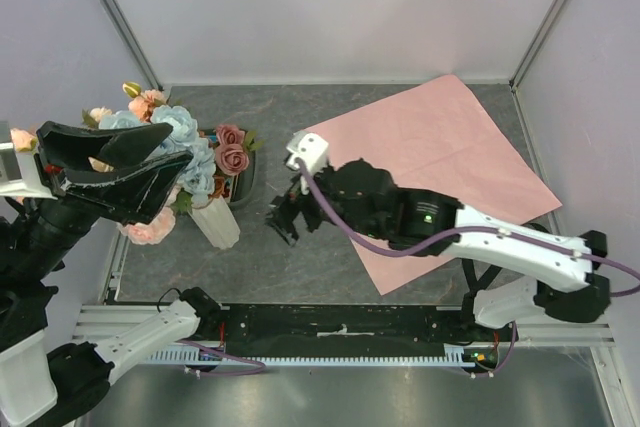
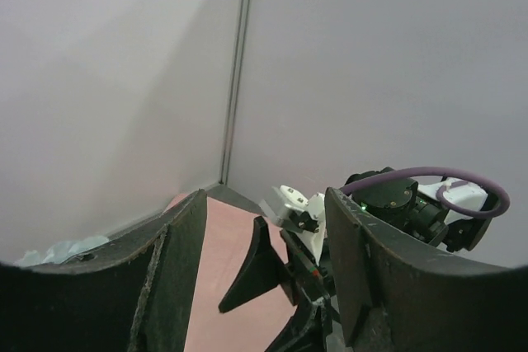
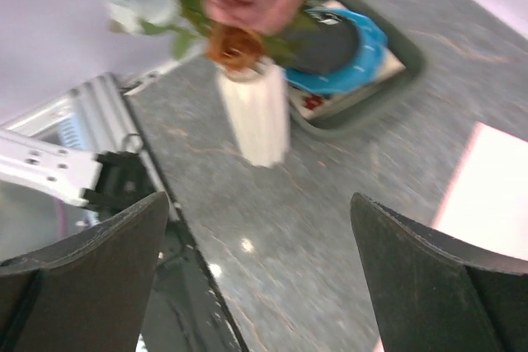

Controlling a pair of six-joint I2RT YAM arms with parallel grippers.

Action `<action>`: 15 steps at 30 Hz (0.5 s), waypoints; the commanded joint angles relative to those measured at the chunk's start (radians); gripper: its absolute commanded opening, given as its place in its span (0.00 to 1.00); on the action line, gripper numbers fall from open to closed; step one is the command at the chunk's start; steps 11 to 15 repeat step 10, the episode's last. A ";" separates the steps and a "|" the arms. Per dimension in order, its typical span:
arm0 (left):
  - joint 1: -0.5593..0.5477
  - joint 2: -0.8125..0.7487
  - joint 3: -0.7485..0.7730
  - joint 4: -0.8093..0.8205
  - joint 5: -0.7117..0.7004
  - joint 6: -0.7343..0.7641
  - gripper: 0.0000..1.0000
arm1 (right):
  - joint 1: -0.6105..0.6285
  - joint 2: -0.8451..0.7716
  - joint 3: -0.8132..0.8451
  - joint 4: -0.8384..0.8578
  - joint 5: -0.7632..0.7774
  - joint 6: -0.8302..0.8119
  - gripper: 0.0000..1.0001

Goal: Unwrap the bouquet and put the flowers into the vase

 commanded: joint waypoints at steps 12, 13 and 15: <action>-0.001 0.047 -0.013 0.097 0.111 -0.093 0.66 | 0.003 -0.578 -0.151 -0.324 0.966 0.096 0.98; -0.001 0.047 -0.013 0.097 0.111 -0.093 0.66 | 0.003 -0.578 -0.151 -0.324 0.966 0.096 0.98; -0.001 0.047 -0.013 0.097 0.111 -0.093 0.66 | 0.003 -0.578 -0.151 -0.324 0.966 0.096 0.98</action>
